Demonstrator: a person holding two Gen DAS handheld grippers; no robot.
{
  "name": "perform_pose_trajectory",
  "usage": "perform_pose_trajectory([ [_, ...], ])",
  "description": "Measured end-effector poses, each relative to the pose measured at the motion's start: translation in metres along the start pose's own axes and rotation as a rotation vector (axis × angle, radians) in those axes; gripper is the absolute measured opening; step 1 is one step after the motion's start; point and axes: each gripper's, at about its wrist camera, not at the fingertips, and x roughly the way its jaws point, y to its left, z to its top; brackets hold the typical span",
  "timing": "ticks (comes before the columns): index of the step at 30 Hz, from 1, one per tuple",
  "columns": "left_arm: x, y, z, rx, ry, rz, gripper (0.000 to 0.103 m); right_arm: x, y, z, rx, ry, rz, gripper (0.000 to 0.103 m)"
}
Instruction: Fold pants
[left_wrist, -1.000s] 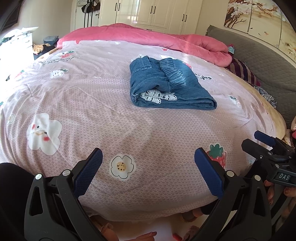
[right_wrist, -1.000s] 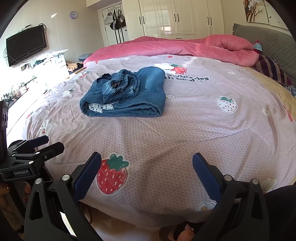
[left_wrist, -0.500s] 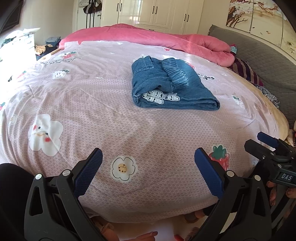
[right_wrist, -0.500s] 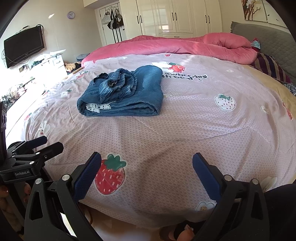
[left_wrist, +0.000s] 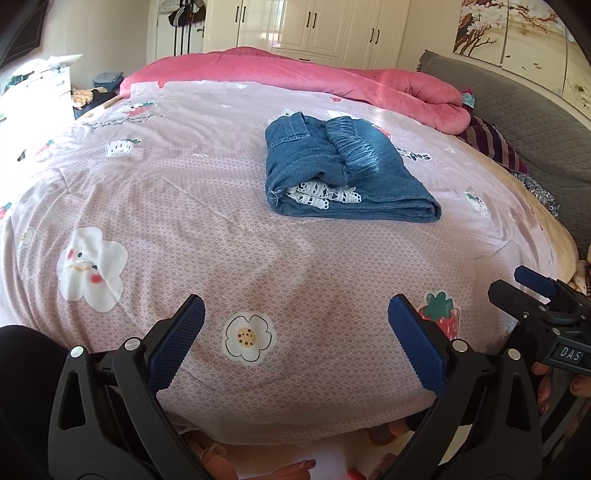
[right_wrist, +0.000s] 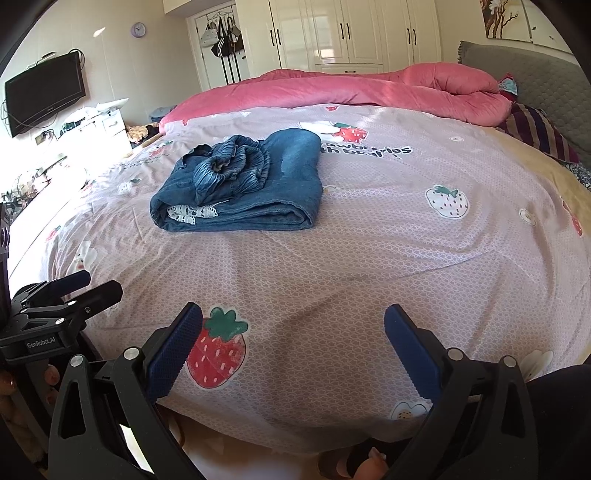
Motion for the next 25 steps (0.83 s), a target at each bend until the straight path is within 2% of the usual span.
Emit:
perform_pose_trajectory([
  [4, 0.002, 0.0, 0.0, 0.004, 0.014, 0.008, 0.093, 0.002, -0.001, 0.0, 0.005, 0.004, -0.002, 0.098],
  [9, 0.002, -0.003, 0.001, 0.032, 0.0, 0.084, 0.093, 0.002, -0.003, 0.002, 0.008, 0.001, -0.009, 0.098],
  [11, 0.001, -0.003, 0.002, 0.035, -0.001, 0.089, 0.093, 0.002, -0.005, 0.004, 0.012, -0.001, -0.012, 0.098],
  [13, -0.001, 0.0, 0.006, 0.016, 0.002, 0.068, 0.093, 0.002, -0.009, 0.007, 0.021, 0.0, -0.016, 0.098],
  [16, -0.011, 0.017, 0.018, -0.072, -0.031, -0.013, 0.093, 0.002, -0.02, 0.022, 0.03, -0.002, -0.028, 0.098],
  [19, -0.02, 0.047, 0.056, -0.143, -0.07, -0.009, 0.094, -0.002, -0.052, 0.053, 0.099, -0.017, -0.015, 0.098],
  [21, -0.01, 0.082, 0.088, -0.175, -0.028, 0.059, 0.094, 0.002, -0.086, 0.078, 0.145, -0.027, -0.053, 0.098],
  [23, 0.012, 0.125, 0.119, -0.156, 0.01, 0.179, 0.094, 0.011, -0.135, 0.108, 0.197, -0.049, -0.178, 0.098],
  [25, 0.042, 0.169, 0.142, -0.139, 0.062, 0.299, 0.094, 0.031, -0.18, 0.129, 0.242, -0.003, -0.248, 0.098],
])
